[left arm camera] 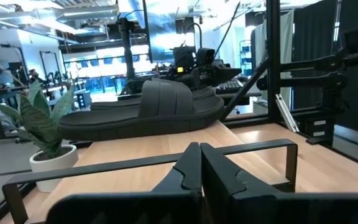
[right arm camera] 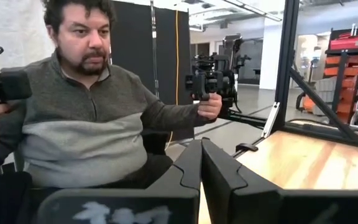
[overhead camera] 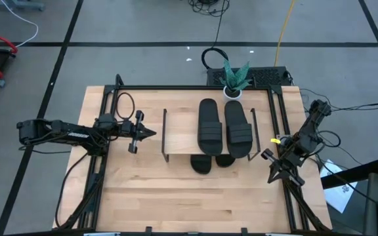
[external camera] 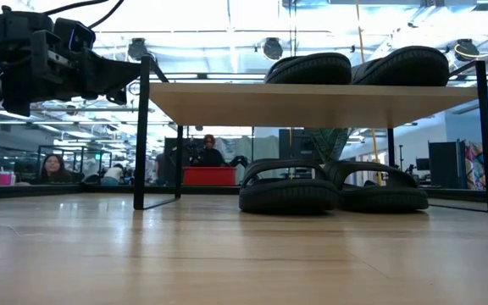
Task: Pick and place slides into the shelf
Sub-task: Adjust the shelf
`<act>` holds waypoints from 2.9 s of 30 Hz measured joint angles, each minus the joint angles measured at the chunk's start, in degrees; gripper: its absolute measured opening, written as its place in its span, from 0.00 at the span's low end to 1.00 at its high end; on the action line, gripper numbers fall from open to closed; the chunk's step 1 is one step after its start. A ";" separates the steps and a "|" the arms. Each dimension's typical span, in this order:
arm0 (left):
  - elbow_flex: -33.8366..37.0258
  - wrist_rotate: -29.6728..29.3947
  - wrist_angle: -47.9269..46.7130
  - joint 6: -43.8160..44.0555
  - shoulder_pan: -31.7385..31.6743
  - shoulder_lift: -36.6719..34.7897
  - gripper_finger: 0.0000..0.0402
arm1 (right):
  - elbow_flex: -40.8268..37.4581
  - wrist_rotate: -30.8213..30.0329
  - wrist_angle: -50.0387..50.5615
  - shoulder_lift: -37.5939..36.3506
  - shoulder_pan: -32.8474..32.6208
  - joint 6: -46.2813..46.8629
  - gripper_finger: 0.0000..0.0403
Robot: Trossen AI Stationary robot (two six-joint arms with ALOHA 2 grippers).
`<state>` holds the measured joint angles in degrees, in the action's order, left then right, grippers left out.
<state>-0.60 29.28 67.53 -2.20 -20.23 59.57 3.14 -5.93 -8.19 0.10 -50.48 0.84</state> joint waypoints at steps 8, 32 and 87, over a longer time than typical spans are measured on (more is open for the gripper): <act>0.00 -1.04 -0.09 3.30 0.00 0.00 0.01 | 1.47 -14.43 -1.16 0.04 -0.02 -0.15 0.00; 0.00 -1.29 -6.57 5.99 0.02 0.00 0.01 | 48.08 -33.01 74.22 30.82 2.01 42.73 0.00; -0.01 -5.55 -10.69 11.91 2.70 -0.04 0.01 | 41.38 -18.92 60.32 45.71 35.84 24.56 0.00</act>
<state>-0.61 23.73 56.84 9.72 -17.53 59.53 44.51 -24.85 52.12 45.81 -14.64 25.40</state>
